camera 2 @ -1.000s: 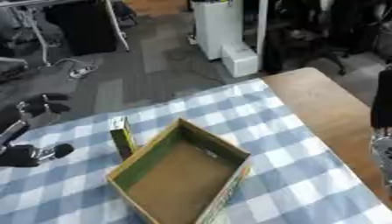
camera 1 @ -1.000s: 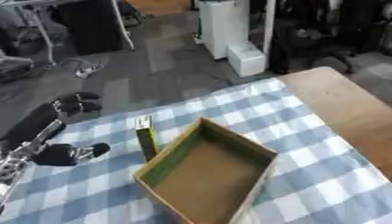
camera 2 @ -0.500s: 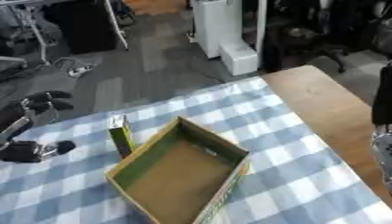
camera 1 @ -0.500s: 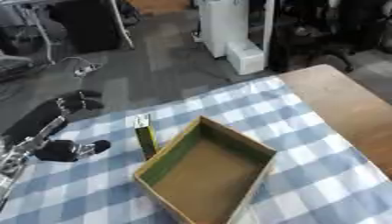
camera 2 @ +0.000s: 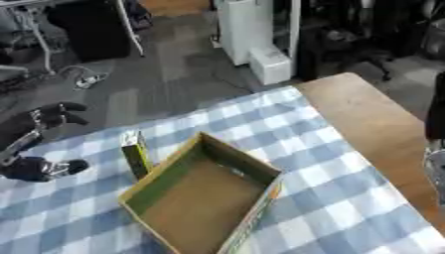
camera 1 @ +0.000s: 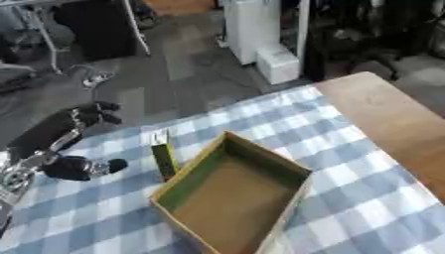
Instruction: Pick up objects on the table and place them in the box.
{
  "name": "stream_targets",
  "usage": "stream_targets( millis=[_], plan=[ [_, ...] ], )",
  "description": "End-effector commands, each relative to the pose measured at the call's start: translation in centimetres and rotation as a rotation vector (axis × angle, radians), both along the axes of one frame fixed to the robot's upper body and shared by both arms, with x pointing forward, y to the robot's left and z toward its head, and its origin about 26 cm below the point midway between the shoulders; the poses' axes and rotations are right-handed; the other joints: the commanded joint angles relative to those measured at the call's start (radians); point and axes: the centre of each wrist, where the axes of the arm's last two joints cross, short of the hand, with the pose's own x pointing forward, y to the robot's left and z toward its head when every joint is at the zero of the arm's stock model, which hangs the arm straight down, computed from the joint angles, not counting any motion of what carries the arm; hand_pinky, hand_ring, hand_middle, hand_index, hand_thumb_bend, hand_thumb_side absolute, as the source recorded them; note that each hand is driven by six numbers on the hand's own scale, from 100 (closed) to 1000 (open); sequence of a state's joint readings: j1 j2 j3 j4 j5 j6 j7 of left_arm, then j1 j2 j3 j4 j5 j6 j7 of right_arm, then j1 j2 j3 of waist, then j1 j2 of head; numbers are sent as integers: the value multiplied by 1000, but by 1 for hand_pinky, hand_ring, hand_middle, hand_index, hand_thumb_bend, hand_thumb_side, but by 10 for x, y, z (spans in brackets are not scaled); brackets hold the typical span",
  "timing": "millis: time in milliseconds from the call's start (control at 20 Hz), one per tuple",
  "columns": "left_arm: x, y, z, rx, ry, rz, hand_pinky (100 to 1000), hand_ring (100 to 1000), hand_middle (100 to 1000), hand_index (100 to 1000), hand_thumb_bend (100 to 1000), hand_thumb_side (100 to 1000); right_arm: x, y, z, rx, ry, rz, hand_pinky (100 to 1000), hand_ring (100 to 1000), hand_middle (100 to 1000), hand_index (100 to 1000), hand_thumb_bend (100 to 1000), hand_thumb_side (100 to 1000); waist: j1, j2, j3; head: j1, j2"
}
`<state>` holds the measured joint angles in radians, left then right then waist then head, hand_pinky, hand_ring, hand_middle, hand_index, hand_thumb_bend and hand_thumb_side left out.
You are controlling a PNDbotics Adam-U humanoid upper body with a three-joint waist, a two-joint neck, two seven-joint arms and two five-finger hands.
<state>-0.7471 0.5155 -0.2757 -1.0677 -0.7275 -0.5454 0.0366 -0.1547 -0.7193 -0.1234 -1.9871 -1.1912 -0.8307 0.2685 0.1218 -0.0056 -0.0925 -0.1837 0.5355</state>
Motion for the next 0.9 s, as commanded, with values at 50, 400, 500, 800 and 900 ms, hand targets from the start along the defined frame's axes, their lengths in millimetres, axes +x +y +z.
stream_targets(
  millis=[50, 400, 500, 800, 900],
  plan=[
    [5, 2, 12, 8, -16, -12, 785, 748, 858, 808, 592, 904, -1, -1, 15, -33, -41, 5, 446, 409, 438, 607, 100, 985, -3, -9, -3, 15, -6],
    [8, 0, 13, 41, -16, -24, 799, 760, 861, 804, 586, 905, 0, 0, 21, -23, -35, 14, 446, 409, 438, 609, 100, 988, 1, -10, -14, 26, -13],
    [9, 1, 15, 57, -27, -22, 807, 767, 864, 800, 582, 904, 0, 0, 22, -19, -33, 16, 446, 409, 438, 610, 100, 988, 2, -10, -18, 29, -15],
    [11, 4, 26, 141, -102, -15, 856, 813, 876, 781, 571, 875, 1, 0, 25, -13, -28, 20, 446, 409, 438, 611, 100, 990, 5, -12, -24, 32, -16],
    [11, 5, 31, 195, -137, -11, 880, 837, 882, 772, 553, 881, 1, 0, 26, -11, -27, 20, 446, 409, 438, 612, 100, 990, 6, -12, -24, 33, -13]
  ],
)
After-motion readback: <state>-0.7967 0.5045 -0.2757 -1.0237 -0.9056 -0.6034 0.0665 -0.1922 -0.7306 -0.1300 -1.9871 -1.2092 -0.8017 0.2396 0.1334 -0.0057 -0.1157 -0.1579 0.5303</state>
